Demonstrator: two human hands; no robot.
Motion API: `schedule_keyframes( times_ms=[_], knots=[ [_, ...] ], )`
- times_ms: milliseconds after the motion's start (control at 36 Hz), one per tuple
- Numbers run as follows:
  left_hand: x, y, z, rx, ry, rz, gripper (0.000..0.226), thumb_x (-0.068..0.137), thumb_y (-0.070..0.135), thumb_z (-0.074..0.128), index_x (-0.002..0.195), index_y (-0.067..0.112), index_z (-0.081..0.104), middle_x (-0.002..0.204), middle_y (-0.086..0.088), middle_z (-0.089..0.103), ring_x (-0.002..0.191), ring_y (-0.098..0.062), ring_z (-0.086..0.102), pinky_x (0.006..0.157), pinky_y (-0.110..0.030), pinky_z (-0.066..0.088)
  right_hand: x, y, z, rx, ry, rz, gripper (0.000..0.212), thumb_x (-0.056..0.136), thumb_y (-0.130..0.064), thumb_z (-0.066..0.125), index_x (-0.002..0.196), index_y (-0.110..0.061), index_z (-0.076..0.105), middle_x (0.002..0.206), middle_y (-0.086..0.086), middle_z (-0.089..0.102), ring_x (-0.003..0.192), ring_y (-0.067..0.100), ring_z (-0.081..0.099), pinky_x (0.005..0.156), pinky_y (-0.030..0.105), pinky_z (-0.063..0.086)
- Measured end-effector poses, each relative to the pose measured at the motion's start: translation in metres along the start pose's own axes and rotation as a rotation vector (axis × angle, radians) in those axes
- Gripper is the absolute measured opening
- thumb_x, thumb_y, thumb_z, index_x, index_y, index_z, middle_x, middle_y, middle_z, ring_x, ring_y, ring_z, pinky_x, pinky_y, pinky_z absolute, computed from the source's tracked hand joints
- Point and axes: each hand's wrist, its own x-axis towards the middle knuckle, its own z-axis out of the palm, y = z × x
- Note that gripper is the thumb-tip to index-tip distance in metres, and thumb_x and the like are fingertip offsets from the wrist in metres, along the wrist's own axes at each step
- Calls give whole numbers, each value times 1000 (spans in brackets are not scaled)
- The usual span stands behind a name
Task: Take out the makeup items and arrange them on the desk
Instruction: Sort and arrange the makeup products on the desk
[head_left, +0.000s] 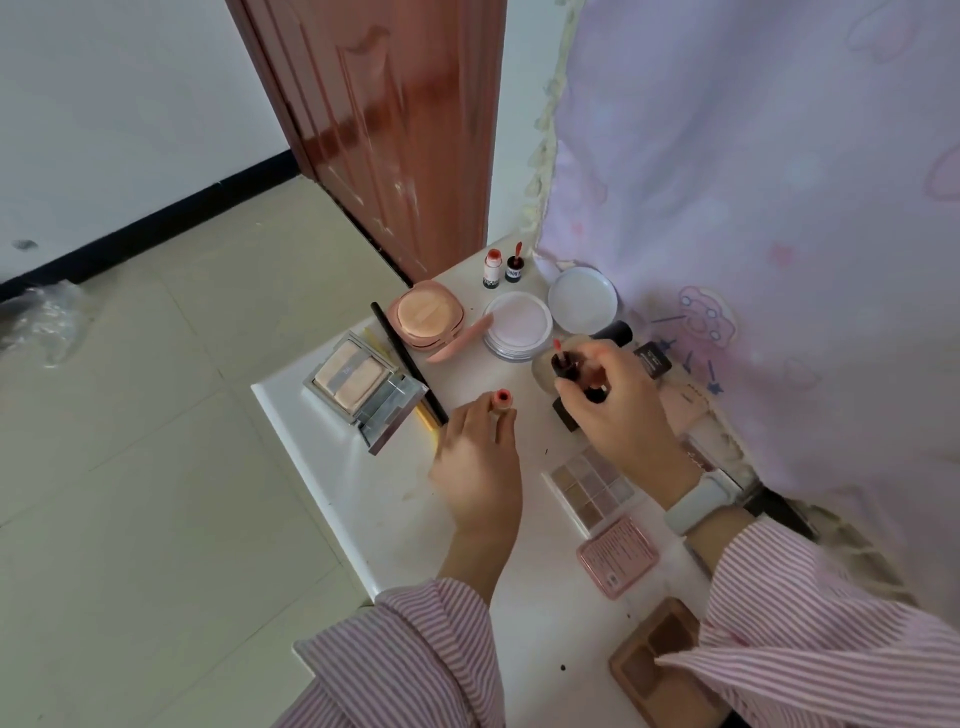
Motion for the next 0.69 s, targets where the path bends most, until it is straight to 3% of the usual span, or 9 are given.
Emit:
schedule_keyframes(
  times_ms=[83, 167, 250, 361, 444, 583, 694],
  knots=[
    [-1, 5, 0, -23, -2, -57, 14, 79, 16, 72, 92, 12, 71, 85, -3, 70, 67, -25, 65, 55, -23, 37, 8, 12, 7, -180, -24, -101, 21, 77, -12, 68, 97, -8, 61, 85, -2, 62, 87, 24, 55, 85, 40, 39],
    [-2, 8, 3, -63, -39, -158, 20, 88, 23, 63, 104, 13, 69, 98, -4, 68, 86, -28, 63, 62, -28, 37, 16, 22, 13, -359, -39, -211, 20, 72, -19, 73, 89, -12, 65, 90, 0, 66, 92, 21, 50, 79, 36, 34],
    [1, 8, 6, -86, -27, -158, 23, 90, 24, 59, 108, 12, 67, 103, -5, 66, 90, -28, 62, 65, -28, 38, 22, 22, 16, -478, -76, -271, 21, 66, -25, 78, 82, -16, 68, 98, 2, 63, 98, 19, 40, 77, 35, 30],
    [6, 8, 7, -110, -1, -171, 22, 91, 24, 58, 108, 12, 66, 105, -6, 66, 89, -28, 63, 68, -29, 41, 28, 22, 22, -508, -163, -270, 13, 66, -29, 73, 73, -19, 69, 126, 7, 54, 121, 26, 30, 92, 43, 23],
    [10, 7, 9, -96, -2, -193, 25, 92, 25, 56, 111, 13, 65, 108, -6, 66, 92, -28, 62, 69, -28, 39, 31, 24, 27, -557, -234, -270, 10, 70, -30, 72, 72, -21, 70, 138, 6, 45, 131, 32, 23, 104, 50, 9],
    [14, 10, 12, -119, -7, -201, 28, 94, 29, 52, 113, 11, 64, 108, -5, 66, 93, -26, 61, 73, -30, 43, 36, 22, 27, -623, -267, -224, 11, 77, -31, 67, 80, -21, 70, 146, 2, 35, 138, 36, 15, 107, 60, -3],
    [14, 10, 14, -134, -16, -182, 29, 93, 25, 53, 117, 9, 61, 108, -9, 66, 93, -28, 62, 76, -36, 47, 36, 24, 29, -652, -278, -215, 20, 76, -32, 68, 86, -16, 67, 143, 5, 38, 137, 34, 19, 106, 64, 2]
  ],
)
